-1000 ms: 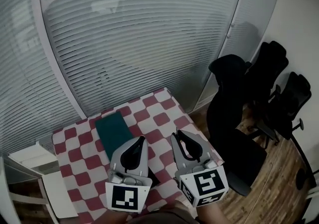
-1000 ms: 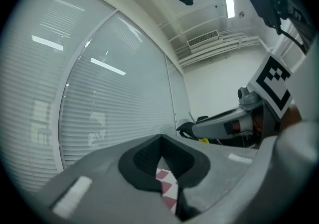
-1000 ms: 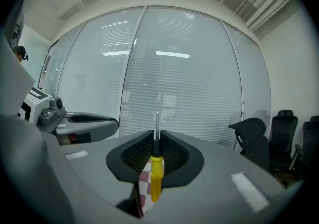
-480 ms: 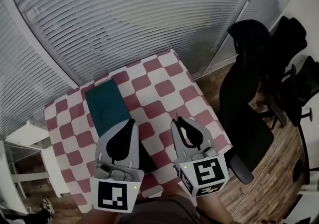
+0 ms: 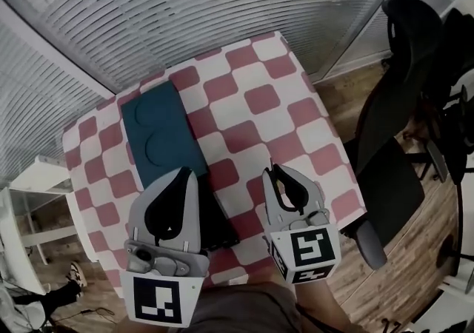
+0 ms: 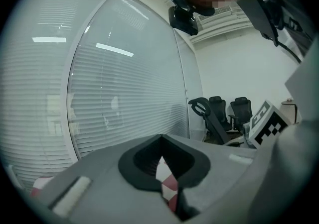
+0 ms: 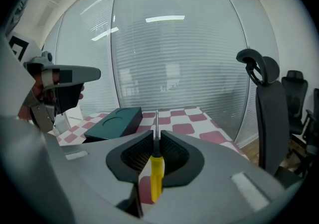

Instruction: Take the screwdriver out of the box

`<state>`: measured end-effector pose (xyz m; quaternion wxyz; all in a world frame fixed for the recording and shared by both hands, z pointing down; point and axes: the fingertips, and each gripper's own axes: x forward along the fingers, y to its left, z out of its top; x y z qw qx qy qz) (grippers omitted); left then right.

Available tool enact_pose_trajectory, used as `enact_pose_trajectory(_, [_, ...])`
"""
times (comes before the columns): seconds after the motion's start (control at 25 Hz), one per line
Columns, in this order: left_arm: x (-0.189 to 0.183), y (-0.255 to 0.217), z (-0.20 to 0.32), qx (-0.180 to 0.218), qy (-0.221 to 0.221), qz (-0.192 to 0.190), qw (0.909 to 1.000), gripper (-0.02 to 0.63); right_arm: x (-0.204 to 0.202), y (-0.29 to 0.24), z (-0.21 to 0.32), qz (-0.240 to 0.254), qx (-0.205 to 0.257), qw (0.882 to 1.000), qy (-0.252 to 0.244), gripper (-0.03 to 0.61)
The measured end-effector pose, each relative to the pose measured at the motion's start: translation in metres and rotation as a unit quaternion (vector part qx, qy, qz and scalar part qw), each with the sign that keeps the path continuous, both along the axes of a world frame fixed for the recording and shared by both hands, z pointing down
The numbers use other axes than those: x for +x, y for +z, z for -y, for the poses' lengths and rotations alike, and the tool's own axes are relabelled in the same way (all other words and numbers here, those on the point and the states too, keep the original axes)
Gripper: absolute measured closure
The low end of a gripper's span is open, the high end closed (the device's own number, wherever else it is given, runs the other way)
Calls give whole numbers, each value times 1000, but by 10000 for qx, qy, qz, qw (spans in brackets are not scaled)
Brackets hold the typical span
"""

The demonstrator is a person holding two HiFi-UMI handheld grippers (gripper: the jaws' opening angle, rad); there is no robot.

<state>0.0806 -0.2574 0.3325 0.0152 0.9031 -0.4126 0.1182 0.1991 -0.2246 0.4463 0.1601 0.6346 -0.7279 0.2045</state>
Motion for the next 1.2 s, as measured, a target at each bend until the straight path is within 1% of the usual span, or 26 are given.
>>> enact_pose_trajectory(0.16, [-4, 6, 9, -68, -141, 96, 9998, 612, -1, 17, 3, 83, -165, 9998, -71, 508])
enact_pose_trajectory(0.4, [-4, 17, 17, -172, -216, 233, 9993, 612, 2, 38, 9, 133, -405, 9990, -96, 506])
enact_pose_trajectory(0.8, [-4, 27, 28, -270, -365, 322, 9985, 612, 4, 65, 22, 256, -714, 9971, -108, 503])
enact_pose_trajectory(1.04, [-5, 26, 29, -269, -444, 327, 9981, 612, 10, 71, 27, 237, -786, 9966, -42, 499])
enact_pose_trajectory(1.2, [-8, 23, 25, -240, -513, 327, 9979, 612, 10, 68, 29, 291, -737, 9968, -53, 494])
